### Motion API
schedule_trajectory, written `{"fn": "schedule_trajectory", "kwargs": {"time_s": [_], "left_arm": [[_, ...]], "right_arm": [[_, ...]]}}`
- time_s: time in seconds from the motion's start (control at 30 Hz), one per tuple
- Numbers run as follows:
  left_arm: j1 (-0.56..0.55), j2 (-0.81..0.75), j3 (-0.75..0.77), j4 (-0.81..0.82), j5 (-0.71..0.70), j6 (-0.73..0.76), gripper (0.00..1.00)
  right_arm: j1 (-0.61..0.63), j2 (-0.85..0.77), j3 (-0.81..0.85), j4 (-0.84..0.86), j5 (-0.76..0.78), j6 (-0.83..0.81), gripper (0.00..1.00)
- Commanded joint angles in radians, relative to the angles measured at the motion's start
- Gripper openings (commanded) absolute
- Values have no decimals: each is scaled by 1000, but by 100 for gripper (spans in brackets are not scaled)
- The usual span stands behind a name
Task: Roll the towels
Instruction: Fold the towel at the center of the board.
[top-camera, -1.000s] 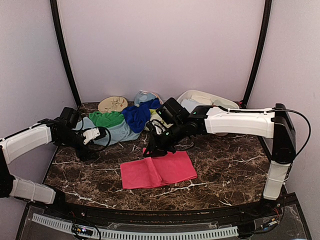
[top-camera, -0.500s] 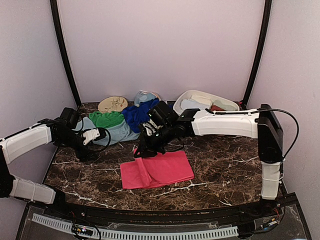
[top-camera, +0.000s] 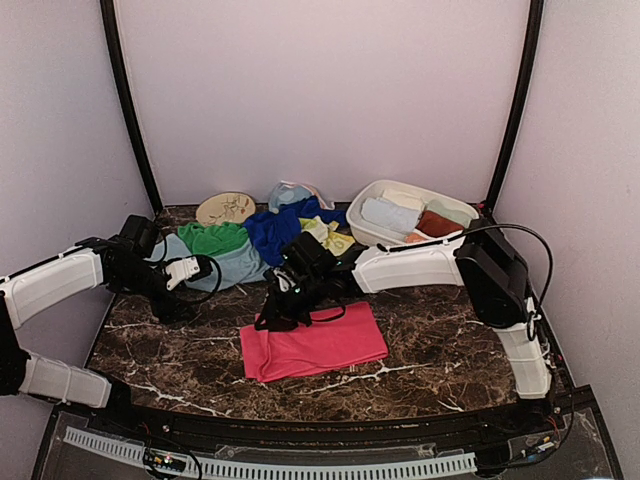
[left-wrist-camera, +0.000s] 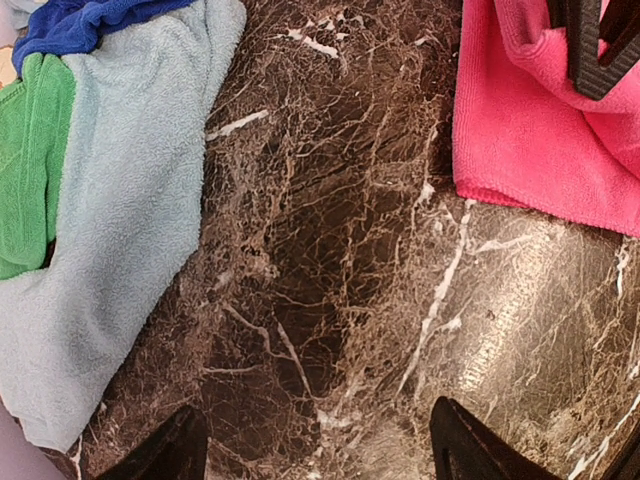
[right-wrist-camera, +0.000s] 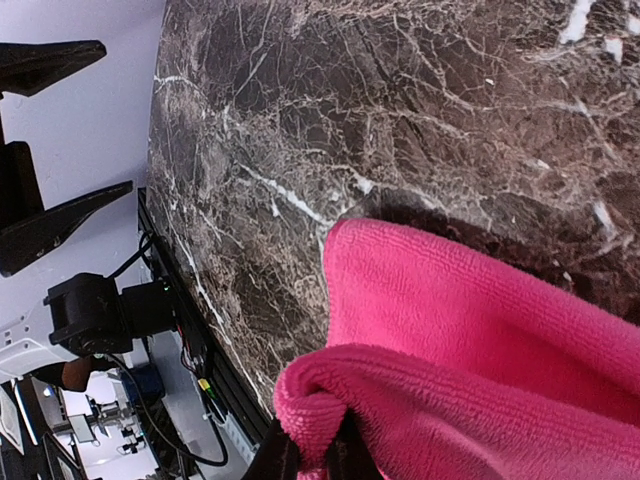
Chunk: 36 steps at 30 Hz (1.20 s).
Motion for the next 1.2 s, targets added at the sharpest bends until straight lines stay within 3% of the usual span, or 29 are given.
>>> {"fn": "schedule_trajectory", "kwargs": {"time_s": [0.0, 0.43, 0.47, 0.5, 0.73, 0.77, 0.87, 0.93, 1.07, 1.17], "left_arm": [[6, 13, 10, -18, 1, -10, 79], [9, 31, 25, -16, 13, -16, 79], [9, 32, 27, -16, 11, -15, 79], [8, 32, 27, -16, 10, -15, 79], [19, 20, 44, -32, 54, -33, 79], [22, 20, 52, -41, 74, -37, 79], [25, 27, 73, -48, 124, -60, 79], [24, 45, 86, -41, 155, -74, 77], [20, 113, 122, -33, 223, -110, 68], [0, 176, 147, -23, 258, -130, 64]], "right_arm": [[13, 31, 48, 163, -28, 21, 11], [16, 46, 32, 292, -28, 21, 11], [18, 49, 38, 280, -79, 149, 62], [18, 53, 45, 262, -87, 155, 75], [16, 46, 38, 241, -87, 155, 75], [14, 35, 37, 226, -93, 123, 99], [3, -14, 56, 91, -33, 18, 100], [-13, -63, 66, -50, 52, -82, 100], [-65, -184, 37, -330, 385, -280, 100], [-139, -338, -108, -325, 523, -291, 100]]}}
